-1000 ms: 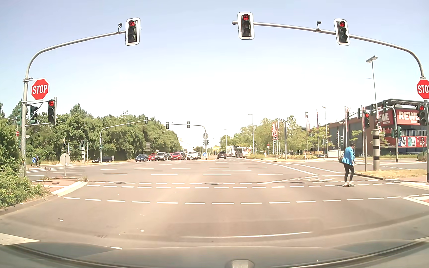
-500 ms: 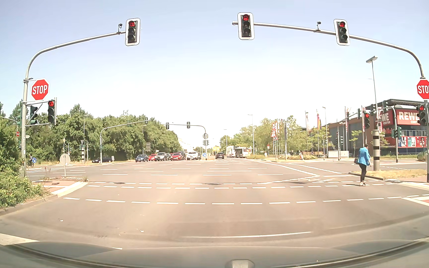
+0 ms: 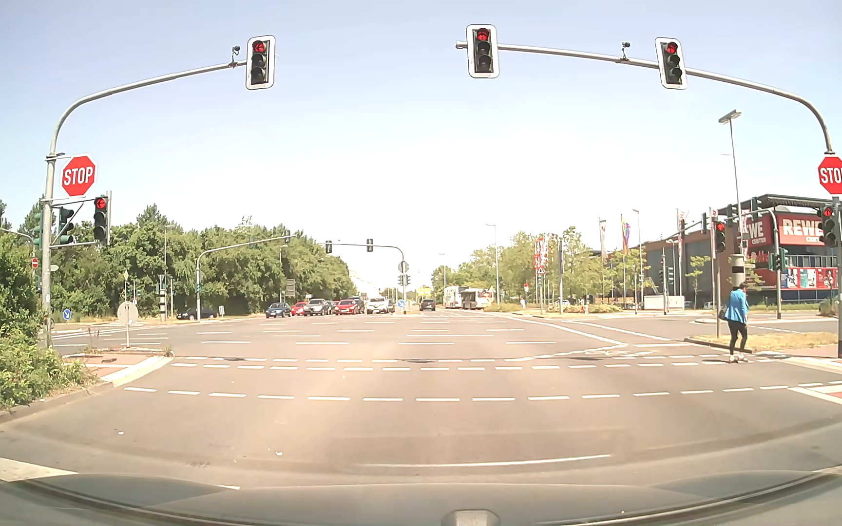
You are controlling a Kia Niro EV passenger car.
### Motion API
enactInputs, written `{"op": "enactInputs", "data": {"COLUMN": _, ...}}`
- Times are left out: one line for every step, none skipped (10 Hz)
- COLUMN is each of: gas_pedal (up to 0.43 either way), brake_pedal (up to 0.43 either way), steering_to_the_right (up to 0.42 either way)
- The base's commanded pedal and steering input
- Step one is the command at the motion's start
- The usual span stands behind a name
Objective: Follow the waypoints while adhering to traffic rules and regulations
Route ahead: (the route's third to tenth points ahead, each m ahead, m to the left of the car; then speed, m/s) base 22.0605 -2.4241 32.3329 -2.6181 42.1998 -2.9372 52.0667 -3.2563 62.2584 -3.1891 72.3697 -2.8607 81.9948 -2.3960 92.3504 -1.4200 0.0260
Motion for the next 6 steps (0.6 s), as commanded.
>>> {"op": "enactInputs", "data": {"gas_pedal": 0.0, "brake_pedal": 0.287, "steering_to_the_right": -0.004}}
{"op": "enactInputs", "data": {"gas_pedal": 0.0, "brake_pedal": 0.287, "steering_to_the_right": -0.004}}
{"op": "enactInputs", "data": {"gas_pedal": 0.0, "brake_pedal": 0.287, "steering_to_the_right": -0.004}}
{"op": "enactInputs", "data": {"gas_pedal": 0.0, "brake_pedal": 0.293, "steering_to_the_right": -0.004}}
{"op": "enactInputs", "data": {"gas_pedal": 0.0, "brake_pedal": 0.293, "steering_to_the_right": -0.004}}
{"op": "enactInputs", "data": {"gas_pedal": 0.0, "brake_pedal": 0.293, "steering_to_the_right": -0.005}}
